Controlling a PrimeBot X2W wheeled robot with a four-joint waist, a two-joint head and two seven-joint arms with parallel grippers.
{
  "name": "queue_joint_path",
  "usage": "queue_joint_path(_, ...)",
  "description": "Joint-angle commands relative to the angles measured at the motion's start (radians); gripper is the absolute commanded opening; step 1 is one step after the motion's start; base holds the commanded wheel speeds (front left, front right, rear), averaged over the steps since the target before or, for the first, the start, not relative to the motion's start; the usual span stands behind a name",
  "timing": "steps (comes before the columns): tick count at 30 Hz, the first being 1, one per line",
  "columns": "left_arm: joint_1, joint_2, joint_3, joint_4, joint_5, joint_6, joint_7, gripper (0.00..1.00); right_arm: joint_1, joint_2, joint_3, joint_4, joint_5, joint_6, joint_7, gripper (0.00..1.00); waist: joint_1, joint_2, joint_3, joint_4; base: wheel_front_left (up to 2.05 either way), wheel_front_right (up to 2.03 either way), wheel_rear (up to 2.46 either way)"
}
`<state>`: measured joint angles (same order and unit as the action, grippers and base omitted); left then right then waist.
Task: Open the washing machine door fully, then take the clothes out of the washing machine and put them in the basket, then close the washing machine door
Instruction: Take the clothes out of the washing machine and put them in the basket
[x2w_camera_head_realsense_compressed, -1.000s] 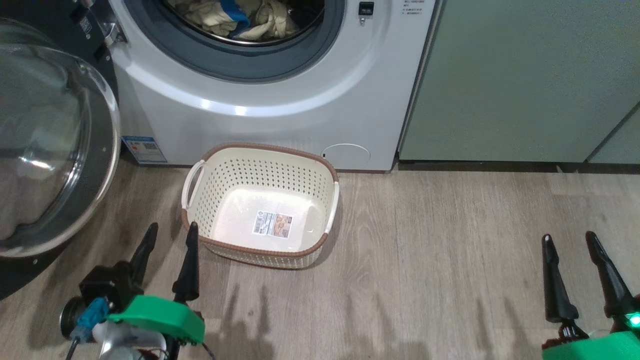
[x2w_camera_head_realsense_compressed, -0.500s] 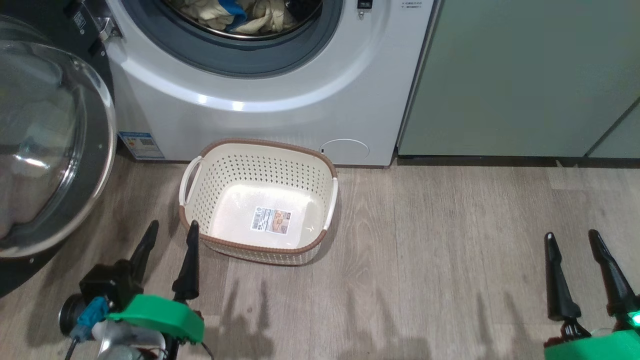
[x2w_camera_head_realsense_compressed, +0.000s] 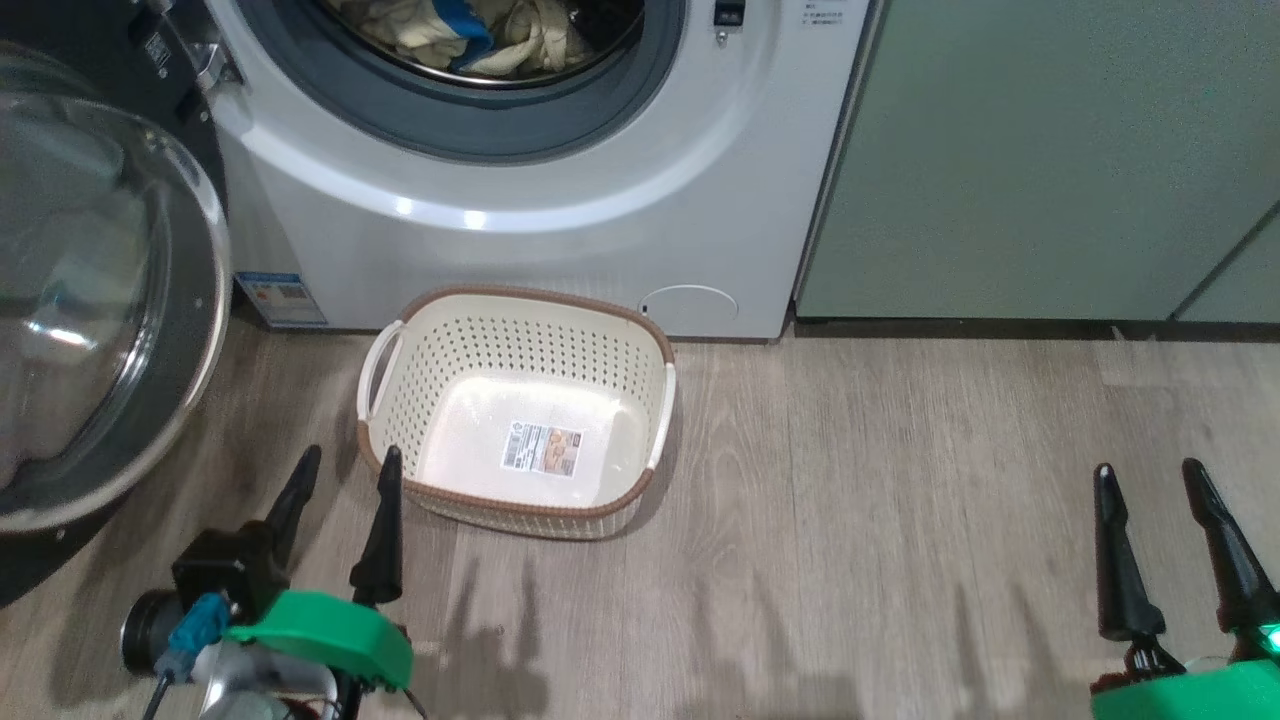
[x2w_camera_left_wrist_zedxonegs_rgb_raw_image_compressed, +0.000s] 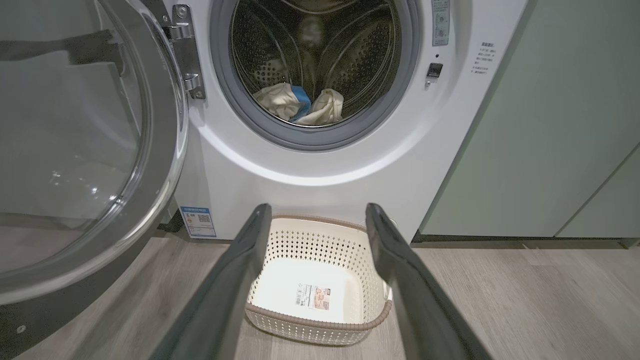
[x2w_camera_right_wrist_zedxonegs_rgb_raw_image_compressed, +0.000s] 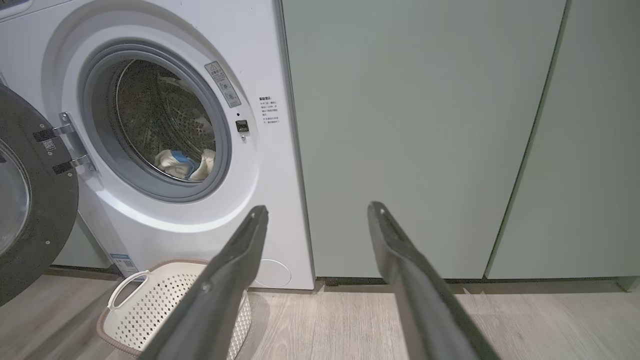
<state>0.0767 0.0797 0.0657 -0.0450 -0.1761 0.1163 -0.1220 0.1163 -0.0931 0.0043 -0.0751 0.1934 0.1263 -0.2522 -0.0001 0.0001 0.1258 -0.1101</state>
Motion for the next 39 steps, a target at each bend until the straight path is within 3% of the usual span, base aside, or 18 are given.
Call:
queue_joint_path(1, -0.051, 0.018, 0.033, -0.027, 0.004, 0.005, -0.002, 1.0, -0.039, -0.011, 0.016, -0.034, 0.0, 0.004, -0.01, 1.0, 0.0001, -0.0001, 0.0, -0.001, 1.64, -1.64, 0.0)
queue_joint_path(18, -0.055, 0.031, 0.011, -0.019, -0.006, -0.008, -0.03, 1.0, -0.035, -0.012, 0.018, -0.035, -0.002, 0.004, -0.01, 1.0, 0.0001, -0.0001, -0.004, 0.003, 1.62, -1.61, -0.01)
queue_joint_path(39, -0.058, 0.046, 0.002, -0.022, -0.016, 0.002, -0.043, 1.0, -0.041, -0.013, 0.021, -0.03, -0.001, 0.004, -0.01, 1.0, 0.0001, -0.0001, 0.007, 0.004, 0.1, -0.1, 0.0)
